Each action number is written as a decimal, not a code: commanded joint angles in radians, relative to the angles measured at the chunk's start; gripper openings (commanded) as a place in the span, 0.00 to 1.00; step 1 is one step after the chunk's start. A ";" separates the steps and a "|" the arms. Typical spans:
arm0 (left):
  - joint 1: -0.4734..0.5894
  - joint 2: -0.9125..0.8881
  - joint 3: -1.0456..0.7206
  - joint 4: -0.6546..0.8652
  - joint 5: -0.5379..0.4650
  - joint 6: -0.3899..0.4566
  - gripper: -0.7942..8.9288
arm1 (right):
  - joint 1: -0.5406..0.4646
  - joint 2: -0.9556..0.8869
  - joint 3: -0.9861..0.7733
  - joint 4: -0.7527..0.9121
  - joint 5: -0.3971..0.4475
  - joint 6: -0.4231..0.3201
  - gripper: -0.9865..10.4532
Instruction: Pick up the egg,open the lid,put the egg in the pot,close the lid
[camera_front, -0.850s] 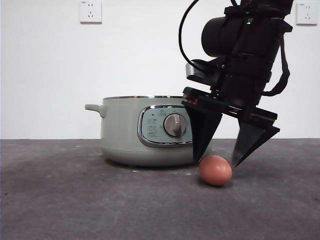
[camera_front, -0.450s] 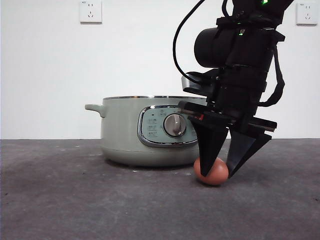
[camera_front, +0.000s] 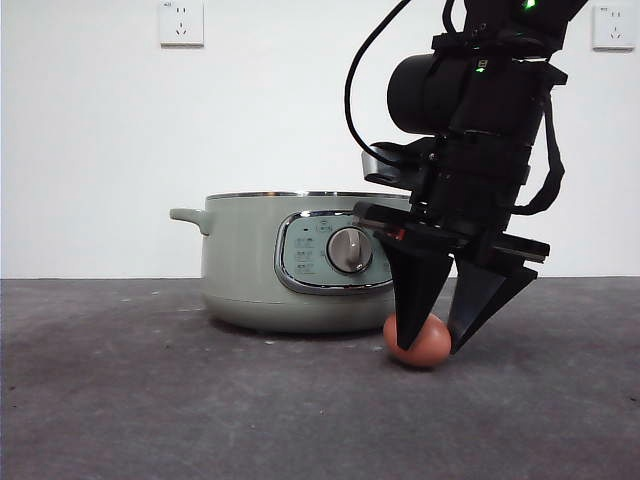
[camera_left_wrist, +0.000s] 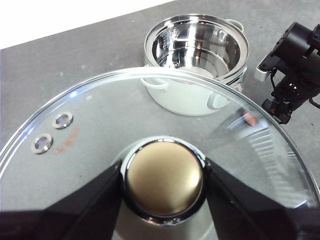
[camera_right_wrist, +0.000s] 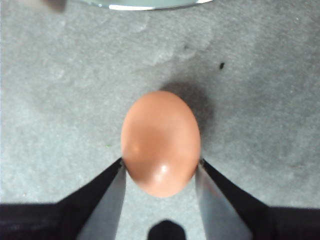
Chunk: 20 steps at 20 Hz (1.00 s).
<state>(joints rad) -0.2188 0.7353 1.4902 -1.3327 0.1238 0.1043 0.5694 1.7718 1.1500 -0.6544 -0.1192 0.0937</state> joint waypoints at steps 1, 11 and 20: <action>0.000 -0.011 0.010 0.018 0.006 0.005 0.07 | 0.002 0.013 -0.011 0.003 0.004 -0.001 0.08; 0.000 -0.011 0.010 0.022 0.007 0.005 0.07 | 0.002 -0.062 -0.010 -0.077 0.003 -0.040 0.07; 0.000 -0.011 0.010 0.045 0.007 0.005 0.07 | 0.116 -0.323 -0.005 -0.280 -0.060 -0.085 0.07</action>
<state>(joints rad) -0.2188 0.7353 1.4902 -1.3323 0.1238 0.1043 0.6823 1.4616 1.1481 -0.9386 -0.1745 0.0219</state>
